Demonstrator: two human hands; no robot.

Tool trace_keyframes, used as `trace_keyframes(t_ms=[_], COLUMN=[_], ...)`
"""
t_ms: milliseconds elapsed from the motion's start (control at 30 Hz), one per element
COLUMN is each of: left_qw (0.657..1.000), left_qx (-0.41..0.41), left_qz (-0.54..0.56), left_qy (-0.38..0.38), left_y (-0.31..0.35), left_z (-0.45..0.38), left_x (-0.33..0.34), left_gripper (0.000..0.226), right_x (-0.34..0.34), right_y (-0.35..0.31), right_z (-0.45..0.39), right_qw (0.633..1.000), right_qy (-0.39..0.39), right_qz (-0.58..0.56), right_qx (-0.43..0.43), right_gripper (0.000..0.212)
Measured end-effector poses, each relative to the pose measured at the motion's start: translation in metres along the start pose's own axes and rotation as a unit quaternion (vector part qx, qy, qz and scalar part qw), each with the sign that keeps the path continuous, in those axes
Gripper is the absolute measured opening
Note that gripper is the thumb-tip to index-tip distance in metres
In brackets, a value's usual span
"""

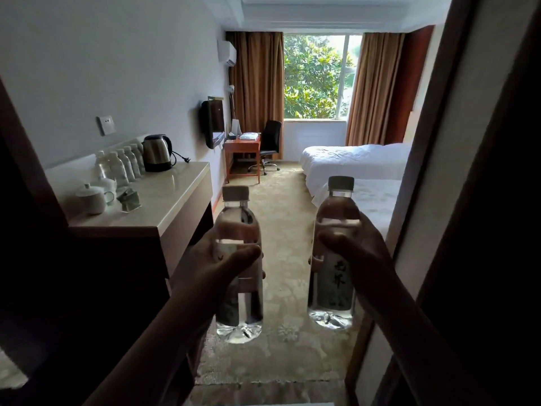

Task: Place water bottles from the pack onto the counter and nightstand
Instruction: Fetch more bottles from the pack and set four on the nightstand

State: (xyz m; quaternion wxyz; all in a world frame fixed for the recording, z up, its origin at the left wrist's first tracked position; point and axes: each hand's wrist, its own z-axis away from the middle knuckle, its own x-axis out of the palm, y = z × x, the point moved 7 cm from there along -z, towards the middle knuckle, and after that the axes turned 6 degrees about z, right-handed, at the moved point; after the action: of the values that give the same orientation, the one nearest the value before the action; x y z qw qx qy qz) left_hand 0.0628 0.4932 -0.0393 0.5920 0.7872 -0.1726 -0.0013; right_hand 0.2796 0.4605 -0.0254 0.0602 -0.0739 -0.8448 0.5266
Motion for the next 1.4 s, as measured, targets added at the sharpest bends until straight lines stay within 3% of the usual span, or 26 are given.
trace_keyframes(t_ms=[167, 333, 500, 600, 800, 1233, 1333, 1400], left_qw=[1.0, 0.999, 0.997, 0.996, 0.998, 0.999, 0.997, 0.996], left_qx=[0.007, 0.029, 0.023, 0.008, 0.024, 0.03, 0.041, 0.054], left_qz=[0.01, 0.037, 0.024, 0.035, 0.019, -0.037, -0.061, -0.07], left_qy=[0.002, -0.023, -0.076, -0.084, -0.054, 0.005, 0.004, 0.0], left_y=[-0.016, -0.022, -0.055, -0.087, -0.152, -0.23, -0.254, -0.27], left_z=[-0.133, -0.282, -0.403, -0.472, -0.604, -0.885, -0.956, -1.005], left_x=[-0.03, -0.032, -0.006, 0.006, 0.027, 0.03, 0.019, 0.013], left_gripper=[0.055, 0.053, 0.036, 0.049, 0.061, 0.039, 0.015, 0.012], right_x=[0.026, 0.028, 0.003, -0.02, -0.078, -0.11, -0.111, -0.109], right_y=[0.03, 0.063, 0.109, 0.145, 0.231, 0.361, 0.4, 0.424], right_z=[-0.131, -0.26, -0.363, -0.422, -0.55, -0.836, -0.9, -0.946], right_qw=[0.998, 0.996, 0.993, 0.991, 0.993, 0.997, 0.996, 0.996], right_qy=[-0.007, 0.016, 0.05, 0.062, 0.065, -0.003, -0.003, -0.007], right_qz=[0.056, 0.085, 0.102, 0.117, 0.101, 0.076, 0.088, 0.092], right_qx=[-0.014, -0.022, -0.014, -0.009, 0.001, 0.002, -0.001, -0.008], right_gripper=[0.059, 0.061, 0.054, 0.063, 0.05, 0.042, 0.043, 0.042])
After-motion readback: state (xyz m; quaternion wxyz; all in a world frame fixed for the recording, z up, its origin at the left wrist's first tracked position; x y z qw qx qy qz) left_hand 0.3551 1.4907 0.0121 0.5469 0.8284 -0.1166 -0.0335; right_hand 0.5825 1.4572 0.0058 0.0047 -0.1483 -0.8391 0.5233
